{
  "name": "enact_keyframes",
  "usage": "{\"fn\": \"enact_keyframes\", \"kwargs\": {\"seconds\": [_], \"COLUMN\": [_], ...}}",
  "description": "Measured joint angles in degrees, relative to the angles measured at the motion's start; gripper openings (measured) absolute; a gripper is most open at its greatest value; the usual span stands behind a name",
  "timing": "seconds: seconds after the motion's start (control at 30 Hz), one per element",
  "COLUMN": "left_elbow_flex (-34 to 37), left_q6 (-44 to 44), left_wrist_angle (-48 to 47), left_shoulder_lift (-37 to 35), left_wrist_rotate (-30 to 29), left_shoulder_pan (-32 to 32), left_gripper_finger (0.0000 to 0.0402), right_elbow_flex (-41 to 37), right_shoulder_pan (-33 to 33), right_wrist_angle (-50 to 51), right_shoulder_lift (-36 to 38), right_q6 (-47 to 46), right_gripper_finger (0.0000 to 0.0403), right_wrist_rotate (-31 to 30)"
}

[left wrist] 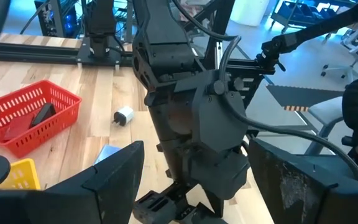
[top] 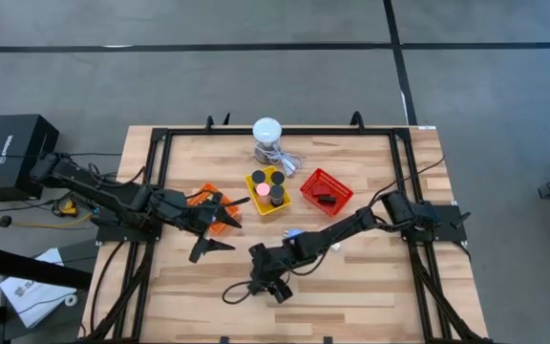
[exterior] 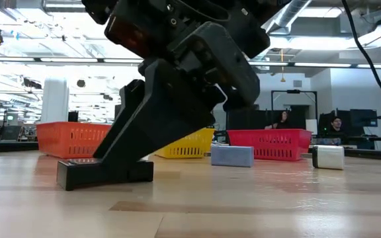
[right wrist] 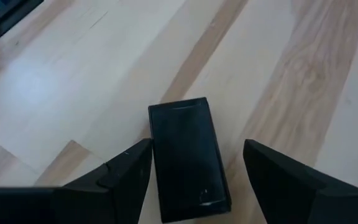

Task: Pick & Place Office items
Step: Put the black digital timer into the red basket

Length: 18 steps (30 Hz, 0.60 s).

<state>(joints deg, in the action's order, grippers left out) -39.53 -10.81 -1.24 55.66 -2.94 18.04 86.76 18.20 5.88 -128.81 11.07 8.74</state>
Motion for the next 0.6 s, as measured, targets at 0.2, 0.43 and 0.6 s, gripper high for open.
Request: {"fn": "enact_keyframes", "kwargs": {"seconds": [0.2, 0.43, 0.6], "left_elbow_flex": [0.00, 0.00, 0.00], "left_q6": [0.00, 0.00, 0.00], "left_wrist_angle": [0.00, 0.00, 0.02], "left_shoulder_lift": [-0.02, 0.00, 0.00], "left_wrist_rotate": [0.00, 0.00, 0.00], "left_shoulder_pan": [0.00, 0.00, 0.00], "left_gripper_finger": [0.0282, 0.0282, 0.0282], "right_elbow_flex": [0.00, 0.00, 0.00], "right_shoulder_pan": [0.65, 1.33, 0.93], "right_wrist_angle": [0.53, 0.58, 0.60], "right_shoulder_lift": [0.02, 0.02, 0.04], "right_q6": [0.04, -0.02, -0.13], "right_gripper_finger": [0.0245, 0.0244, 0.0244], "right_wrist_rotate": [0.17, 0.21, 0.20]}}
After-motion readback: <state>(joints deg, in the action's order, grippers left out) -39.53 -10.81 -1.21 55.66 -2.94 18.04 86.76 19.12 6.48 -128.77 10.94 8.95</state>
